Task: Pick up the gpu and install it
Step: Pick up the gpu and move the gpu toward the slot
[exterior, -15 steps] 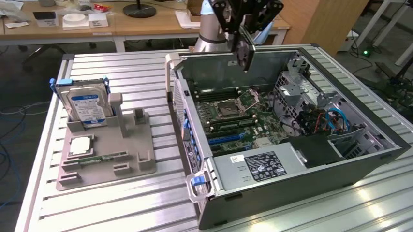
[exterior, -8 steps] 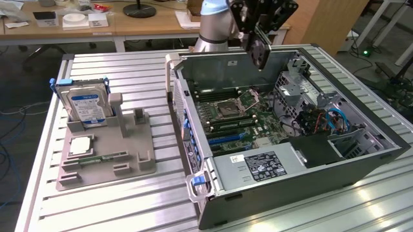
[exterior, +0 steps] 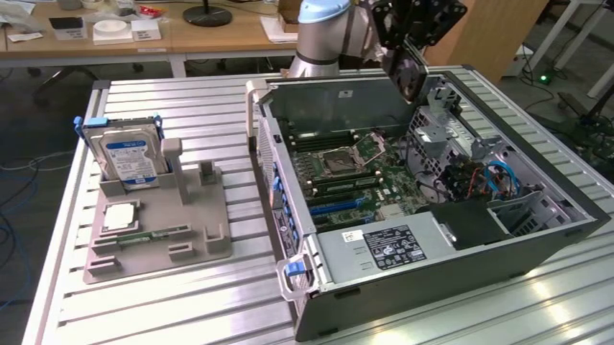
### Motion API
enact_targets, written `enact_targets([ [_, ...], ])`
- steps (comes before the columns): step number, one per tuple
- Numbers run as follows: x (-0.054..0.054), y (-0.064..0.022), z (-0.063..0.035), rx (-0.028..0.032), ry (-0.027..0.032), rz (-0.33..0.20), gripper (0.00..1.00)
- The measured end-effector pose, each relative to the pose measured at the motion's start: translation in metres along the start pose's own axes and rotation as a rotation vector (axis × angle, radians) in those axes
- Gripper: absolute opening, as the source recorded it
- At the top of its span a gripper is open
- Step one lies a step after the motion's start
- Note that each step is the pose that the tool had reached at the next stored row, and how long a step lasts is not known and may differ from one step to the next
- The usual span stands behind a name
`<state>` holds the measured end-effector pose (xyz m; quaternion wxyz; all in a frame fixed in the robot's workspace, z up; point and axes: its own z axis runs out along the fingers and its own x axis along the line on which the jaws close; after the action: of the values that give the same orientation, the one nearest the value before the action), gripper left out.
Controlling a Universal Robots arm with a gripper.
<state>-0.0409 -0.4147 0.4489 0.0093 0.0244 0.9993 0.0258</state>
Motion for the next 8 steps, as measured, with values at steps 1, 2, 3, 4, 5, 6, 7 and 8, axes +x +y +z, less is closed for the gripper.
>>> enact_targets([
  [1, -0.005, 0.0002, 0.0001, 0.0, 0.0003, 0.0, 0.28],
  [2, -0.009, 0.0004, 0.0002, 0.0, 0.0003, 0.0, 0.28],
  [3, -0.013, 0.0006, 0.0003, -0.0001, 0.0005, -0.001, 0.28],
  [4, -0.016, 0.0007, 0.0003, 0.0001, 0.0004, -0.001, 0.28],
  [5, -0.016, 0.0007, 0.0004, 0.0, 0.0005, -0.001, 0.28],
  [6, -0.016, 0.0007, 0.0004, 0.0, 0.0005, -0.001, 0.28],
  [7, -0.016, 0.0007, 0.0005, -0.0002, 0.0004, -0.001, 0.28],
  [8, -0.016, 0.0007, 0.0004, -0.0001, 0.0005, -0.001, 0.28],
])
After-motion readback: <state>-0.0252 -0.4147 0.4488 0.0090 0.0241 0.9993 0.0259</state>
